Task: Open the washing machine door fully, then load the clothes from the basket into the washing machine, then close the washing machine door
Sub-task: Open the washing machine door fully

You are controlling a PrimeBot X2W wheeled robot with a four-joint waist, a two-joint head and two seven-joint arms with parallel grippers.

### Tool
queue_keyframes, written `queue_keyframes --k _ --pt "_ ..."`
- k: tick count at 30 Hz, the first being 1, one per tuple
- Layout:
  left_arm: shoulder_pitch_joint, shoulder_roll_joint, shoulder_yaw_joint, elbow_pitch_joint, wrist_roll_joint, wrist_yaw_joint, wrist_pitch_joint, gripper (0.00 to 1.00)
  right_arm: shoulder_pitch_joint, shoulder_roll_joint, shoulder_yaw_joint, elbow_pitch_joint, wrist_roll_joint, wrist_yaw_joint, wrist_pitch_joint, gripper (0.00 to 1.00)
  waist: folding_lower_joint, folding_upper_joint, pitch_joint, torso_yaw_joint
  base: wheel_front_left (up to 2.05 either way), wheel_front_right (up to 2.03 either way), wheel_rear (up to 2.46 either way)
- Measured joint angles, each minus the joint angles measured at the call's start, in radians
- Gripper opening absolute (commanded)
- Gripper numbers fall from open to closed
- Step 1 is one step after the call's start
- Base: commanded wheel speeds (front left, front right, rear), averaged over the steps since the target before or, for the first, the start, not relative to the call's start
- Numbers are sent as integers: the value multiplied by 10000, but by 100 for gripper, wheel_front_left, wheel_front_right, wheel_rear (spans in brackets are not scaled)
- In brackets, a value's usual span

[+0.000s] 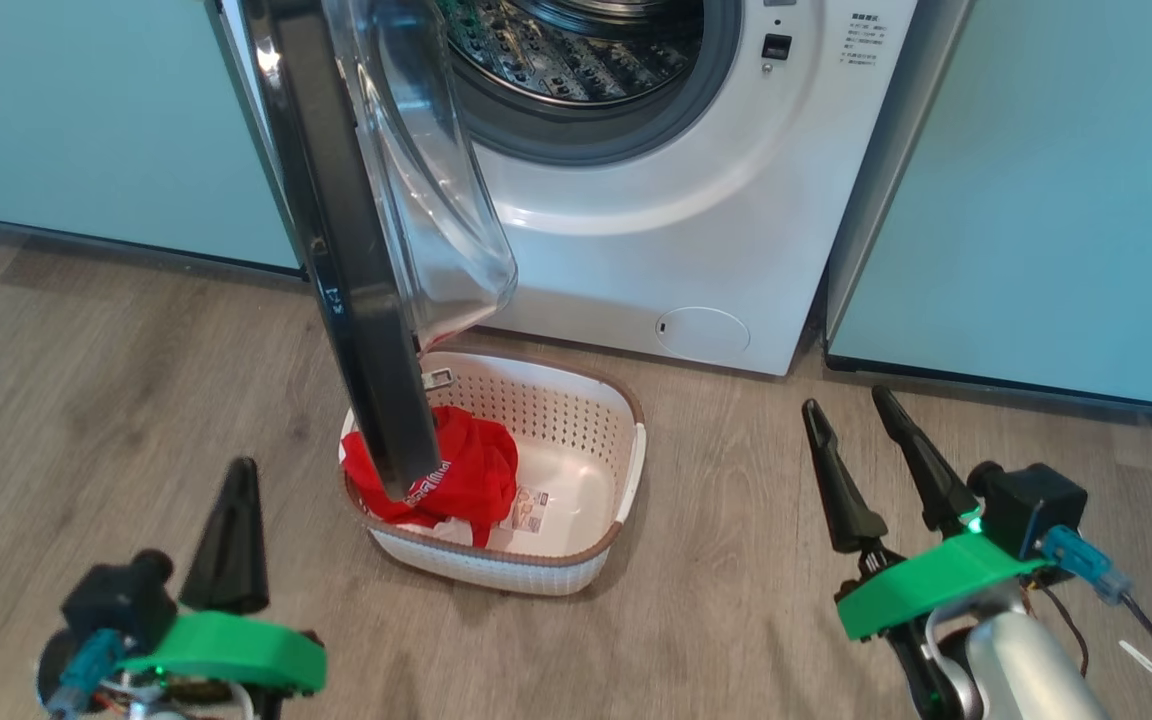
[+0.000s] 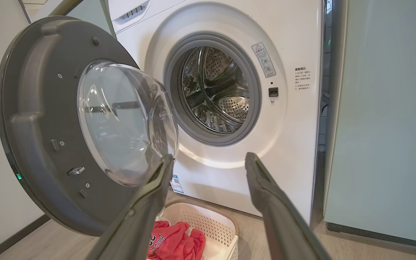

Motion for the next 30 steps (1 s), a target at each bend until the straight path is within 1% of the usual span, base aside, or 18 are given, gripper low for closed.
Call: queue_keyframes --k 3,7,10,14,17,20,23,27,30 --pt "-25 -2 140 -424 0 82 0 0 -92 0 35 2 0 0 0 100 0 0 39 -35 0 0 0" --pt "-265 -6 725 -1212 -113 380 0 0 -91 0 111 10 -2 0 0 100 0 0 81 -101 0 0 0" --pt "-732 -10 1018 -1910 44 604 0 0 -92 0 134 25 -2 0 0 100 0 0 121 -152 0 0 0" --pt "-1643 -15 943 -2715 125 696 -2 0 -96 0 180 75 -4 0 0 100 0 0 182 -214 0 0 0" --pt "-2250 -17 535 -2976 194 694 -4 0 -128 0 226 119 -12 0 0 100 1 0 220 -272 0 0 0" --pt "-2585 -19 -173 -2899 267 663 -10 0 -267 0 347 148 -94 0 0 100 1 0 264 -358 0 0 0" --pt "-2664 -33 -794 -2290 261 499 -10 0 -404 0 499 167 -94 0 0 100 1 0 309 -482 0 0 0" --pt "-2662 -27 -1360 -1394 261 322 -10 0 -453 0 510 173 -92 0 0 100 1 0 371 -658 0 0 0" --pt "-2661 -29 -1668 -865 261 316 -10 0 -453 0 502 174 -90 0 0 100 1 0 432 -773 0 0 0"
